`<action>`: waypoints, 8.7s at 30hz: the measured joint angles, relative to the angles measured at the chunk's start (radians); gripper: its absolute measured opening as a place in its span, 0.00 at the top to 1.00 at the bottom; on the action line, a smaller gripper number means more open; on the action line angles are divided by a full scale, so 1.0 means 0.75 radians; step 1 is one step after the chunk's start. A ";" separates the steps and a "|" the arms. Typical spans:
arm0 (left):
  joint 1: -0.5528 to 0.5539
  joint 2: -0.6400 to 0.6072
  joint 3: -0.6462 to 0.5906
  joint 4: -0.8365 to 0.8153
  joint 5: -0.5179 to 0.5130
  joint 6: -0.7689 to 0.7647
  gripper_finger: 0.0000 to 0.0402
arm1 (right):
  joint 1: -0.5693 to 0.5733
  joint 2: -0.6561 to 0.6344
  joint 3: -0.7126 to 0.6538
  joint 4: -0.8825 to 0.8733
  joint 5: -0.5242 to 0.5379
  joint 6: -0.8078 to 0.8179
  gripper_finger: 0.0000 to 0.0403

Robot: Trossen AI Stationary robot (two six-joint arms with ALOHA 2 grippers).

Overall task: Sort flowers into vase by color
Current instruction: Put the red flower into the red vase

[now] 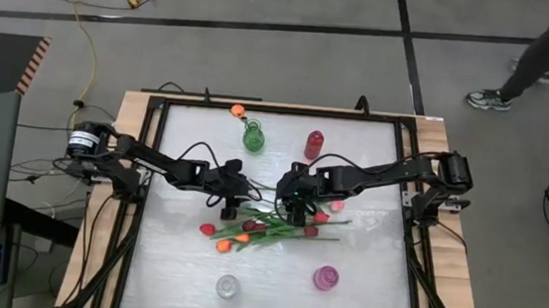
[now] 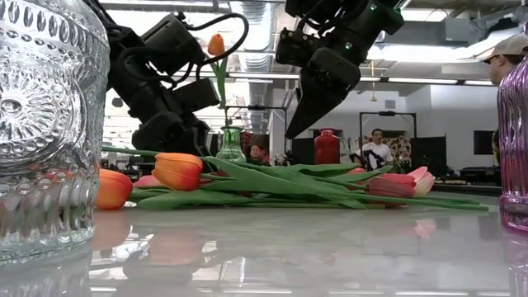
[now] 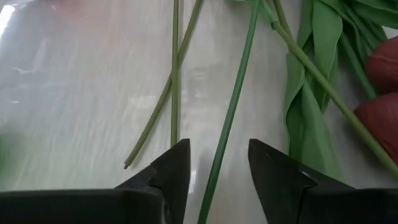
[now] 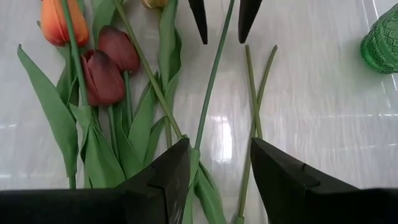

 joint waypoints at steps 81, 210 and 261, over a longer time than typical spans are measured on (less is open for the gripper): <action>0.044 -0.001 0.290 0.761 -0.035 -0.219 1.00 | 0.183 -1.042 -0.753 0.877 0.671 0.222 0.52; -0.110 0.084 0.289 0.086 -0.036 -0.189 0.64 | -0.457 -0.840 -0.356 0.211 0.236 -0.011 0.92; -0.110 0.083 0.289 0.085 -0.036 -0.190 0.64 | -0.457 -0.762 -0.356 0.078 0.250 0.027 0.46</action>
